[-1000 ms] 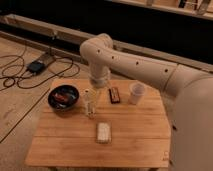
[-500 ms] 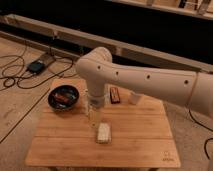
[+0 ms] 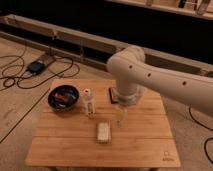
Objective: Move the arm in a circular motion
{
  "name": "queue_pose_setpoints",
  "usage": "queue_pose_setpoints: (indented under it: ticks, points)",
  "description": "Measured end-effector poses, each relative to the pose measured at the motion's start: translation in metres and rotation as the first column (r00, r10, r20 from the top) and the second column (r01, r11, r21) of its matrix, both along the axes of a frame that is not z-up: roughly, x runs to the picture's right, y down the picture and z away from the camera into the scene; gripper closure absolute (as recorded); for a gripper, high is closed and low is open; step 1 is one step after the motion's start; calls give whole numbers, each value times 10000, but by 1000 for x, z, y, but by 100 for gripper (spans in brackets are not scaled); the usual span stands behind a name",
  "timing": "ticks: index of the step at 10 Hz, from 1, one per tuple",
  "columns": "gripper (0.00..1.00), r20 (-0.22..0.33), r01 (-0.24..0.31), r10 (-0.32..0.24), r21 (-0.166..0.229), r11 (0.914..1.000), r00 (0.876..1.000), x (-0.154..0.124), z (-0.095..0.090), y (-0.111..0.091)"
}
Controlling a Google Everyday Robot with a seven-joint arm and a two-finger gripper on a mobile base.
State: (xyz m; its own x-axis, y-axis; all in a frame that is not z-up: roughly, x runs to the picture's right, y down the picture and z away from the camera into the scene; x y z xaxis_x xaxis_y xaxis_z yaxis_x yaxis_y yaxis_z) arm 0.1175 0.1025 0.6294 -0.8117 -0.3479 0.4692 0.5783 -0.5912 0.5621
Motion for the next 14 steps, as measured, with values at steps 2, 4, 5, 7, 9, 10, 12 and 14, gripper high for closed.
queue_pose_setpoints:
  ticks: [2, 4, 5, 7, 9, 10, 12, 14]
  points:
    - [20, -861, -703, 745, 507, 9962, 9935, 32, 23, -31]
    - [20, -1444, -1144, 1276, 965, 9887, 9813, 41, 54, -66]
    - [20, -1667, -1227, 1413, 1171, 9855, 9758, 38, 71, -83]
    - [20, -1818, -1280, 1520, 1372, 9822, 9715, 21, 92, -105]
    - [20, -1511, -1039, 1261, 1472, 9836, 9804, -27, 109, -121]
    - [20, -1217, -789, 972, 1473, 9859, 9878, -58, 113, -122]
    - [20, -472, -73, 140, 1389, 9903, 9988, -117, 109, -111]
    - [20, 481, 831, -896, 1227, 9890, 9948, -161, 88, -83]
